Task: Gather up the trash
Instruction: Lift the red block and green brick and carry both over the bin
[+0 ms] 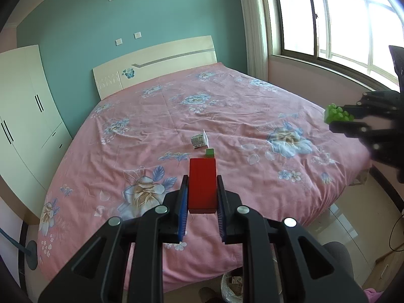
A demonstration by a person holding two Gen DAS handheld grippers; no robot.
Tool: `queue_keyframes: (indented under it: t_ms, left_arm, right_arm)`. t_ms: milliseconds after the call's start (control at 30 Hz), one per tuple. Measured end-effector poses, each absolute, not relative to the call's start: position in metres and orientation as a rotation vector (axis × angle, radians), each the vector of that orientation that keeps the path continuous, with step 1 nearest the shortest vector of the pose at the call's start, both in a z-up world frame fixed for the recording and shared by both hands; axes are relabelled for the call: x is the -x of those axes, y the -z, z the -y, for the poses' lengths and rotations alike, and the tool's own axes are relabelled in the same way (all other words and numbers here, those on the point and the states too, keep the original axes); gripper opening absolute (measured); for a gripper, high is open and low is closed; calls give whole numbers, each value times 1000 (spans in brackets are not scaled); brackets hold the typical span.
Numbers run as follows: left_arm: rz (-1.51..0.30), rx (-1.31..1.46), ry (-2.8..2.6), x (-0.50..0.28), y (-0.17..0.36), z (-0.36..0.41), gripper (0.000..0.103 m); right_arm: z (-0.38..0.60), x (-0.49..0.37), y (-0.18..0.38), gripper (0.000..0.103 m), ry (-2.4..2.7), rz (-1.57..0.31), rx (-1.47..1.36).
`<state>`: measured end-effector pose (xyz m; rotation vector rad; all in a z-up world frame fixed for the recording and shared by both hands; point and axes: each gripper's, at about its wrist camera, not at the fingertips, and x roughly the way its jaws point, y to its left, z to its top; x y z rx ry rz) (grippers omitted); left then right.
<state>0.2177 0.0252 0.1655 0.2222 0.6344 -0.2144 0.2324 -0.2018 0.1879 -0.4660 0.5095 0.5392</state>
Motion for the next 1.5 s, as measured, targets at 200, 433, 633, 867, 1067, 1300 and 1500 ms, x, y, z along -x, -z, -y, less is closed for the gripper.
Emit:
queue_keyframes:
  t_ms: [200,433,633,867,1067,1300,1500]
  left_arm:
    - [-679,-224,228,-202,-137,-26,22]
    - [-771,-221,247,-197,-86,-26,22]
    - [-866,-221,270,-199,-36,-19,22]
    - [-975,-216,294,-203,20,-9,22]
    - [-1058,-209,309,-205,64,-2,22]
    - [-1144,-198,320,-206,109,4,22]
    - [-1215,-159,330,-207,148,6,22]
  right_arm:
    - [198,-217,-169,23,-555,-543,471]
    - [190,-208,-130,23,-584,-614,473]
    - [179,-203,-87,23,-619,-689,475]
    - [168,-201,-33,22,-659,-788,457]
    - [158,-199,14,23,-694,-872,449]
    - [151,-198,68,23,-727,-970,430]
    - [141,-192,119,23,-752,-1055,433]
